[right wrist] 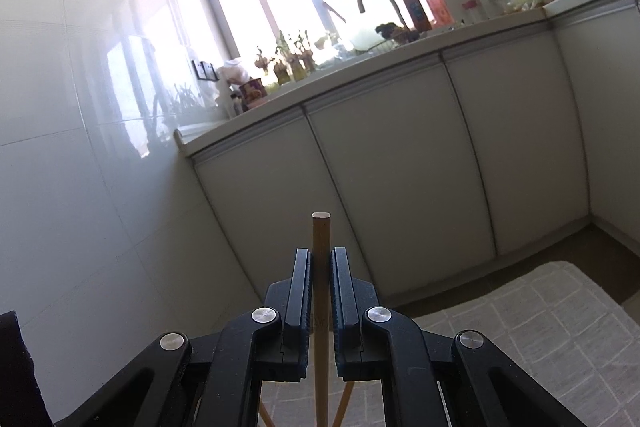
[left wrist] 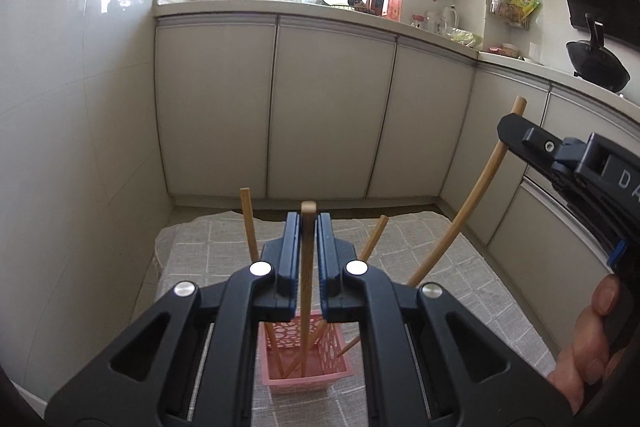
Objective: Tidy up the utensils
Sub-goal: 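Lower both chopsticks into the pink basket and open both tools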
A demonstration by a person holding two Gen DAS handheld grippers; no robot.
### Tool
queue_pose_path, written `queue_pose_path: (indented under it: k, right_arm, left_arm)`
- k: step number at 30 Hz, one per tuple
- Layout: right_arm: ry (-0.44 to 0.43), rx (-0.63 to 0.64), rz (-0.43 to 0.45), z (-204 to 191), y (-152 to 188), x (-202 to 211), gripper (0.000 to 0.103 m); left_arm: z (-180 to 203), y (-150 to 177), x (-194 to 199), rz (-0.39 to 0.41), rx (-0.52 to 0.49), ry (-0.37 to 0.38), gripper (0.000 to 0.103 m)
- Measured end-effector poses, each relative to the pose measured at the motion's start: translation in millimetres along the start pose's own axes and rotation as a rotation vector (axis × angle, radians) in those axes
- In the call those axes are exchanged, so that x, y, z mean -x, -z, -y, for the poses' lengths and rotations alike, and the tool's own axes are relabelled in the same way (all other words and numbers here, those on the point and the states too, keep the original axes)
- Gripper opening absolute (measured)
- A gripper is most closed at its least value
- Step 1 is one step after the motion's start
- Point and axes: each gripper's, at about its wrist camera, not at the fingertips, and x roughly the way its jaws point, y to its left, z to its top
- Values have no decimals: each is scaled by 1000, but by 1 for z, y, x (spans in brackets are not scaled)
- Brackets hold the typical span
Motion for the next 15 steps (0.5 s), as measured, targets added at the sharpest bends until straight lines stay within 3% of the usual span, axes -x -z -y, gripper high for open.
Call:
queue_pose_path:
  k: [5, 11, 15]
  right_arm:
    - [3, -18, -20, 6, 6, -6, 7]
    - [10, 1, -32, 2, 12, -15, 7]
    - [32, 57, -39, -5, 21, -25, 7]
  left_arm:
    - [-5, -1, 11, 11, 35, 20, 13]
    - [-14, 0, 29, 2, 61, -14, 20]
    - [-19, 7, 41, -13, 61, -63, 30]
